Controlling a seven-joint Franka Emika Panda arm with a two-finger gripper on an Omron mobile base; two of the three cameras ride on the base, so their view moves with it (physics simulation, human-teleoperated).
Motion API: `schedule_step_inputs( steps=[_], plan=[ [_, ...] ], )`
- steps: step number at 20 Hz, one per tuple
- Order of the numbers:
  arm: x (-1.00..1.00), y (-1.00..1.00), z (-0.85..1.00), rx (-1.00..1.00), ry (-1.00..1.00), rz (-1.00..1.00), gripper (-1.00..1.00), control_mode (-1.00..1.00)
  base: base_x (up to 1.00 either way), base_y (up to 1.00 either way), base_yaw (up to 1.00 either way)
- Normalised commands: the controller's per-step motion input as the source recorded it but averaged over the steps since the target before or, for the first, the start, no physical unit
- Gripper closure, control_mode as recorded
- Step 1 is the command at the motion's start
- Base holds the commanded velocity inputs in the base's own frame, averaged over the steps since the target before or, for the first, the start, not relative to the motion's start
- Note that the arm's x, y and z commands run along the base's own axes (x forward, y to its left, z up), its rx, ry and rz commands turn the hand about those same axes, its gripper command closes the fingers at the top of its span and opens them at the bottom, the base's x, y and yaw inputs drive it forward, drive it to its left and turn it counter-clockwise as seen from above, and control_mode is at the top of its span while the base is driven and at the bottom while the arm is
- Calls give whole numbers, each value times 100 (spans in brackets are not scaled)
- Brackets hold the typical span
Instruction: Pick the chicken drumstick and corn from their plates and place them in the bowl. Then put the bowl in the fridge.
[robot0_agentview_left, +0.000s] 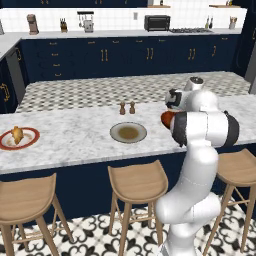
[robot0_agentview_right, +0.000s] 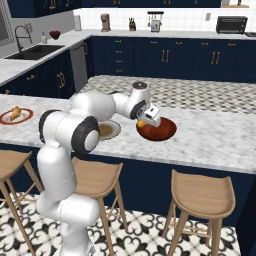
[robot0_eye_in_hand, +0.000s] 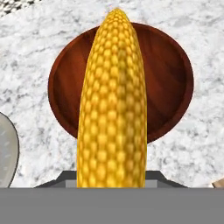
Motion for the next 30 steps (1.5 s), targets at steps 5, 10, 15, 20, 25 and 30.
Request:
schedule_step_inputs(
  steps=[5, 10, 15, 20, 25, 30],
  plan=[
    [61, -2, -39, 0, 11, 0, 100, -100, 0, 0, 0],
    [32, -27, -21, 2, 13, 0, 100, -100, 0, 0, 0],
    [26, -23, -28, 0, 13, 0, 100, -100, 0, 0, 0],
    [7, -2, -54, 0, 11, 0, -100, -100, 0, 0, 0],
    [1, 0, -6, 1, 0, 0, -100, -100, 0, 0, 0],
    [-3, 0, 0, 0, 0, 0, -100, -100, 0, 0, 0]
  ],
)
